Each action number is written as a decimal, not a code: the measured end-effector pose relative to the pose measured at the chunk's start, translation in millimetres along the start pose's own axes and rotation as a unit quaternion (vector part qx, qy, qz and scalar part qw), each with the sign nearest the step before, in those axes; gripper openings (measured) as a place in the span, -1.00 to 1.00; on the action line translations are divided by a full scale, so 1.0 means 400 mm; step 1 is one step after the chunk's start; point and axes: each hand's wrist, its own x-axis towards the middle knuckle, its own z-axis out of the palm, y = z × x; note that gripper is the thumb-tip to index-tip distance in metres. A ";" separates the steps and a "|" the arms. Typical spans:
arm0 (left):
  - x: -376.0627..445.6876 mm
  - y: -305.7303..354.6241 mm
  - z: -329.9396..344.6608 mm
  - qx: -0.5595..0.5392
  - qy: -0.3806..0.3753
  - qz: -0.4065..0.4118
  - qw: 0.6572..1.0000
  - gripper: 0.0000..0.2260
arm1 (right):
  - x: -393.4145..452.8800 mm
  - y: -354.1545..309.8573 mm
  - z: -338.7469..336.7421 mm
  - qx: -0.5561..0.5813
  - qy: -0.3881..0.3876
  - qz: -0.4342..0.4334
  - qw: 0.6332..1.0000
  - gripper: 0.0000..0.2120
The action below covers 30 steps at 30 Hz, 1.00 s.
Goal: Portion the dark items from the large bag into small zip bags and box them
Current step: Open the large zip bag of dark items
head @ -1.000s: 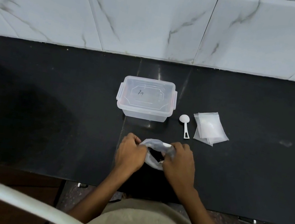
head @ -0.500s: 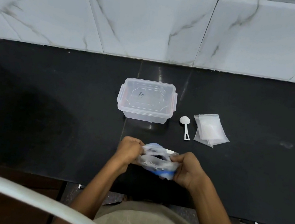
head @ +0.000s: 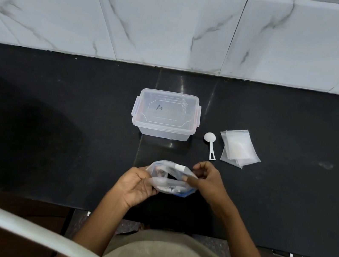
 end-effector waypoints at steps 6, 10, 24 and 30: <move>0.016 -0.027 -0.006 0.070 -0.016 0.039 0.997 -0.46 | -0.002 -0.006 0.019 -0.069 0.102 0.080 0.989 -0.81; 0.017 -0.042 0.022 0.301 0.158 0.145 0.929 -0.46 | 0.004 0.006 0.037 -0.043 0.147 0.065 0.986 -0.92; 0.009 -0.049 0.054 0.564 0.243 0.282 0.737 -0.65 | 0.024 0.009 0.034 0.244 0.053 0.197 0.948 -0.74; 0.029 -0.028 0.061 0.434 0.250 0.225 0.836 -0.65 | 0.023 0.010 0.012 0.293 0.041 0.279 0.914 -0.84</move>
